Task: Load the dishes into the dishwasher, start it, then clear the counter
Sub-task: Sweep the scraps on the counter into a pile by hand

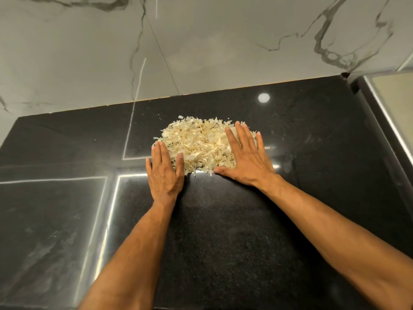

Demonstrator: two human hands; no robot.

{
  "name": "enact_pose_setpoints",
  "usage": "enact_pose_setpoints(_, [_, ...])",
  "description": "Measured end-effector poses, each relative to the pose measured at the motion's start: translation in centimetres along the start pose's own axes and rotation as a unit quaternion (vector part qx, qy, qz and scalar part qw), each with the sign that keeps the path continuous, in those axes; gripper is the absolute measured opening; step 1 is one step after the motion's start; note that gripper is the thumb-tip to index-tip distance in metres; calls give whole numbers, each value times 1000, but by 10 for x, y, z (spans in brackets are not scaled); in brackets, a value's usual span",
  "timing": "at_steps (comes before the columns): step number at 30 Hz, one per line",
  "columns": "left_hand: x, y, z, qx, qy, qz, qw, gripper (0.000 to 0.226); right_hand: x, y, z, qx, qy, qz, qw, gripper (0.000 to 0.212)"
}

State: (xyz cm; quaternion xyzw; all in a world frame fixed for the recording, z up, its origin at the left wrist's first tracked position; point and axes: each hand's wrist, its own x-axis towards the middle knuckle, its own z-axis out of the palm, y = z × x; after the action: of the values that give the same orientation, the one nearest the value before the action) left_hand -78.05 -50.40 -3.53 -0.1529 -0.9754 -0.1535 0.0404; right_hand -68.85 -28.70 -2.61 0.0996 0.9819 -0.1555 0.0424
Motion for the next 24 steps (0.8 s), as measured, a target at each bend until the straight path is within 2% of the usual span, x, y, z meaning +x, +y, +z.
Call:
enact_pose_setpoints(3, [-2, 0, 1, -5, -1, -2, 1000, 80, 2, 0, 0, 33, 24, 0, 999, 110])
enact_pose_setpoints(7, [-2, -2, 2, -7, -1, -4, 1000, 80, -17, 14, -1, 115, 69, 50, 990, 117])
enact_pose_setpoints(13, [-2, -1, 3, -7, -8, 0, 1000, 78, 4, 5, 4, 21, 0, 23, 1000, 122])
enact_pose_setpoints(17, [-1, -2, 3, -13, -6, 1, 1000, 77, 20, -9, 1, 45, 11, 11, 999, 119])
enact_pose_setpoints(21, [-1, -2, 3, -23, -11, 4, 1000, 79, -7, -3, 6, 58, 53, 32, 996, 118])
enact_pose_setpoints(24, [-2, -2, 1, -31, -16, 8, 999, 79, -24, -1, 14, 25, 26, 67, 997, 123])
